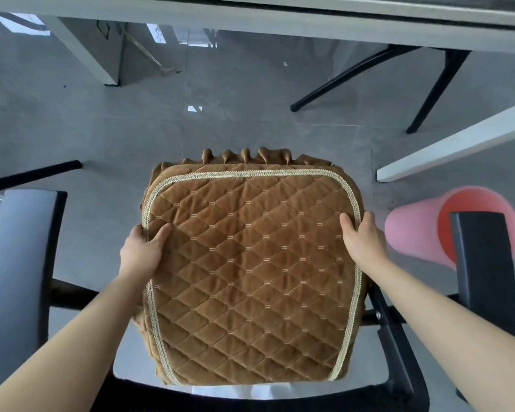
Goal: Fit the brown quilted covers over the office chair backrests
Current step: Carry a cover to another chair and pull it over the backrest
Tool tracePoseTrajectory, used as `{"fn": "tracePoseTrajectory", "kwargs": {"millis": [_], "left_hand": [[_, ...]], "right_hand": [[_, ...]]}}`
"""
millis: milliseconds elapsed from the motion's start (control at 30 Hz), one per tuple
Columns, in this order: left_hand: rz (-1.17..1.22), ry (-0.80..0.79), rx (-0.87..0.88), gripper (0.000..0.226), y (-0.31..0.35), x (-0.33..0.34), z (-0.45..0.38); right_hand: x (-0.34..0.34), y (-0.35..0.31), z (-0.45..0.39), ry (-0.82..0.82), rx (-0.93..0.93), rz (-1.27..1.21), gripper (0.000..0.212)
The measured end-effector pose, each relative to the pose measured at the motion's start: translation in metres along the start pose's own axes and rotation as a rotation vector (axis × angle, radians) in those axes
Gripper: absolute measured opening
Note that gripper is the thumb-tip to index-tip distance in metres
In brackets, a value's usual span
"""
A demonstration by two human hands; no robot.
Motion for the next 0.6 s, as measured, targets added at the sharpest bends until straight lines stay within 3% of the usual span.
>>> {"fn": "tracePoseTrajectory", "kwargs": {"millis": [300, 600], "left_hand": [[-0.052, -0.002, 0.055, 0.053, 0.001, 0.004, 0.008], [-0.085, 0.005, 0.035, 0.061, 0.001, 0.008, 0.017]], "right_hand": [[0.004, 0.001, -0.012, 0.062, -0.036, 0.071, 0.047], [0.002, -0.008, -0.002, -0.047, 0.028, 0.151, 0.057]]}}
Point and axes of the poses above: each hand's wrist, its own z-axis away from the middle knuckle, its own x-axis out of the palm, y = z × x, the point moved 6 cm from there along -z, towards the middle knuckle, and after that the axes turned 15 degrees about -x, right-handed, at the moved point
